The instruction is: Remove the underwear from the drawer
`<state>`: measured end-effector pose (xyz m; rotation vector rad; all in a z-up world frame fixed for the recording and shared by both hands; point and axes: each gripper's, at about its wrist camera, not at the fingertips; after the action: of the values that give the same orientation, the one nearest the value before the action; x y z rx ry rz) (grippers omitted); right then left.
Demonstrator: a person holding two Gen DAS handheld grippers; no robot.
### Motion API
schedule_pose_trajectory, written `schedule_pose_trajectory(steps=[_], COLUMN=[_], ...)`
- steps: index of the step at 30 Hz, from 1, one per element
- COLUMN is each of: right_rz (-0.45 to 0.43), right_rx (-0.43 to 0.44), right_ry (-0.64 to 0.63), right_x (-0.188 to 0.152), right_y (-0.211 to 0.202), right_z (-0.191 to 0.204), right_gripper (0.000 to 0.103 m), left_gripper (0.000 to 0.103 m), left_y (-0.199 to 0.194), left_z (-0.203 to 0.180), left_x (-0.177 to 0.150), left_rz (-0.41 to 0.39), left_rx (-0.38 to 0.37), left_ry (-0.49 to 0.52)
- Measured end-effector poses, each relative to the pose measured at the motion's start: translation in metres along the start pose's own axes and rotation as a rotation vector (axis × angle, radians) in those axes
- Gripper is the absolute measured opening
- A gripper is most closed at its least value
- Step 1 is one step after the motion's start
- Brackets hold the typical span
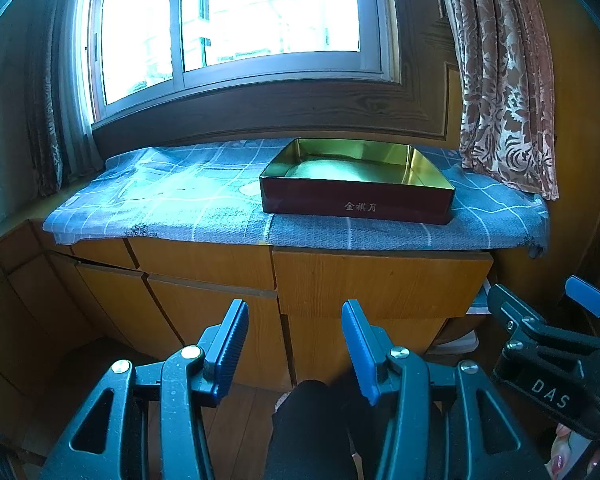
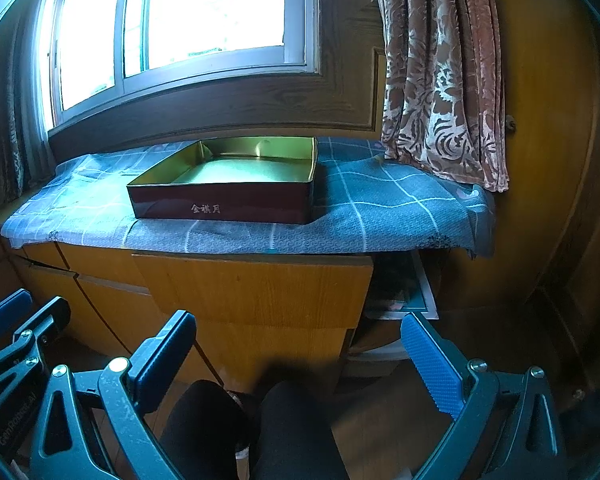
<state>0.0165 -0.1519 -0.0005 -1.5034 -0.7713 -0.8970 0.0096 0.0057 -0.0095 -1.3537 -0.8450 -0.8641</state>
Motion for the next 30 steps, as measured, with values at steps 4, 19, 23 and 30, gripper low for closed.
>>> schedule_pose_trajectory(steps=[4, 19, 23, 30], right_rz=[0.001, 0.012, 0.009, -0.020], right_rx=[0.004, 0.009, 0.018, 0.110], right_ry=[0.000, 0.000, -0.002, -0.034], right_x=[0.000, -0.002, -0.002, -0.002], right_y=[0.000, 0.004, 0.005, 0.011], right_z=[0.000, 0.000, 0.001, -0.004], right_gripper=[0.103, 0.103, 0.103, 0.103], left_gripper=[0.049, 0.049, 0.049, 0.049], left_y=[0.001, 0.004, 0.005, 0.024], left_z=[-0.001, -0.002, -0.002, 0.000], left_x=[0.000, -0.001, -0.001, -0.003], left_rz=[0.003, 0.012, 0.016, 0.054], left_rx=[-0.002, -0.001, -0.004, -0.095], left_ry=[0.003, 0.008, 0.011, 0.037])
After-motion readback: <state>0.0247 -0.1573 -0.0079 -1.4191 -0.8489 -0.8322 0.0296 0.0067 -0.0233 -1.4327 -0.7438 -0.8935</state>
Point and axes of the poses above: each gripper's, at about its wrist camera, not at the fingertips, and y roughly the way its jaws point, z to its left, x to its top, and after that the axes turned 8 degrees about -z, right-handed
